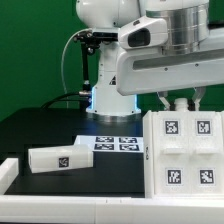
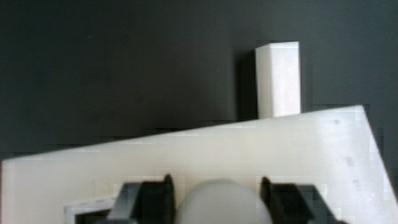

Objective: Assemble cabinet

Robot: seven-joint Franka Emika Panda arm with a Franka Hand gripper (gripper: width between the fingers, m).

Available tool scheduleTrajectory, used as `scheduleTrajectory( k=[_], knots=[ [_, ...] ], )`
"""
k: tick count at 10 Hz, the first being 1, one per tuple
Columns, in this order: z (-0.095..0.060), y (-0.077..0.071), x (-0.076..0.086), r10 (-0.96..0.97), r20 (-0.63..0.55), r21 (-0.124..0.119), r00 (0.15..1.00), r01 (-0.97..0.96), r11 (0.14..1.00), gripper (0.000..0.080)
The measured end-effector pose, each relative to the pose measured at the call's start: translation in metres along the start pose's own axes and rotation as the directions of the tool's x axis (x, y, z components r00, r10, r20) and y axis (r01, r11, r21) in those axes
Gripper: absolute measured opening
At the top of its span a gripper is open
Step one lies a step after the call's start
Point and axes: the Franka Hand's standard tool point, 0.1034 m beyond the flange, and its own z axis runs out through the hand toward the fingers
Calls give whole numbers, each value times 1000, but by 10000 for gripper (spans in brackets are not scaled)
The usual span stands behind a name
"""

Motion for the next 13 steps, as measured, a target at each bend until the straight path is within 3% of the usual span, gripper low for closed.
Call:
scheduleTrajectory(
  k=[8, 13],
  knots=[
    [-2, 2, 8, -36, -4, 3, 999, 36, 999, 223],
    [-9, -5, 44, 58, -18, 14, 998, -58, 998, 223]
  ],
)
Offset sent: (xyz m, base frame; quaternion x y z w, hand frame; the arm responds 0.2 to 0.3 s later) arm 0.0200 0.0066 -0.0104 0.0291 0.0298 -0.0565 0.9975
